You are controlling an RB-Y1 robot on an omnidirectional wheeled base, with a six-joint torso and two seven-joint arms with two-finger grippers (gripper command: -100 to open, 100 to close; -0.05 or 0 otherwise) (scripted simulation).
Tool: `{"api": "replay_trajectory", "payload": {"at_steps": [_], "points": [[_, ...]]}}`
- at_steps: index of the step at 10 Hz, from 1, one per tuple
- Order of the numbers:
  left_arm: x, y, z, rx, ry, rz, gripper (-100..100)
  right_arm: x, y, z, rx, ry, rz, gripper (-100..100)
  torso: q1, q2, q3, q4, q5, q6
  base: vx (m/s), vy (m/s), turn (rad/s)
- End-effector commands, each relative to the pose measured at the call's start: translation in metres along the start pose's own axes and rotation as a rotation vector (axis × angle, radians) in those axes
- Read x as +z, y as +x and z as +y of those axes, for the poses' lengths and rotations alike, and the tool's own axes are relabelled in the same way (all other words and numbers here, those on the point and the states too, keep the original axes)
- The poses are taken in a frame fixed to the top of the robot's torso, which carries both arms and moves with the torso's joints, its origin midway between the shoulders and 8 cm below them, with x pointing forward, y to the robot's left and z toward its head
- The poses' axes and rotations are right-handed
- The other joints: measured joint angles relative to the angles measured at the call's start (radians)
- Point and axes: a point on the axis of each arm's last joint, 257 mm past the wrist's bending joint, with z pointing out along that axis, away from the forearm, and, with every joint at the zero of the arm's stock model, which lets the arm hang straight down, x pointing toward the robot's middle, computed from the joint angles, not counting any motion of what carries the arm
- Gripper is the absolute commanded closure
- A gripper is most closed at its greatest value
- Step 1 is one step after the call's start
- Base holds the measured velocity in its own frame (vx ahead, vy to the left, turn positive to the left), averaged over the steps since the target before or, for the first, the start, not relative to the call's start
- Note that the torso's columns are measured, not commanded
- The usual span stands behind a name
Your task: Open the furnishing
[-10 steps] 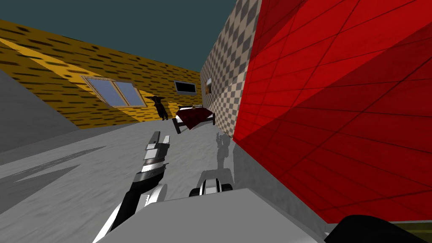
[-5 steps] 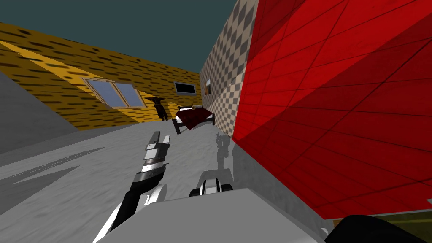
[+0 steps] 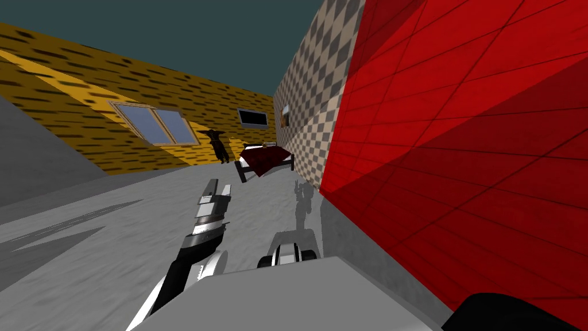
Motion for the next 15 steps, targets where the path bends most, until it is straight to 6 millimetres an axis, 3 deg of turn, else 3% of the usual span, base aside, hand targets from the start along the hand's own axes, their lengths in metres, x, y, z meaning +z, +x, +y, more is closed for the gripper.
{"api": "replay_trajectory", "payload": {"at_steps": [1,6,7,13,14,15], "points": [[0.0001,0.0000,0.0000,0.000,0.000,0.000,0,0.0000,-0.0032,-0.0022,-0.009,0.003,-0.006,-100,-0.003,0.008,0.005,0.002,-0.001,0.001,-0.151,-0.048,-0.035],[0.0001,0.0000,0.0000,0.000,0.000,0.000,0,0.0000,-0.0061,-0.0045,-0.018,0.007,-0.013,-100,0.005,-0.011,-0.006,-0.003,0.001,-0.001,-0.110,-0.060,-0.025],[0.0000,0.0000,0.0000,0.000,0.000,0.000,0,0.0000,-0.0059,-0.0044,-0.018,0.007,-0.012,100,0.006,-0.012,-0.007,-0.003,0.002,-0.001,-0.009,-0.005,-0.001],[0.0000,0.0000,0.0000,0.000,0.000,0.000,0,0.0000,0.0013,-0.0034,-0.007,0.001,-0.001,100,0.001,-0.006,-0.003,-0.001,0.000,-0.001,0.143,0.066,0.030],[0.0000,0.0000,0.0000,0.000,0.000,0.000,0,0.0001,-0.0020,-0.0037,-0.010,0.003,-0.006,-100,-0.001,0.001,0.001,0.000,0.000,0.000,-0.067,-0.035,-0.034],[0.0001,0.0000,0.0000,0.000,0.000,0.000,0,0.0002,-0.0027,-0.0038,-0.011,0.003,-0.007,-100,-0.003,0.008,0.005,0.002,-0.001,0.001,-0.137,-0.050,-0.029]]}}
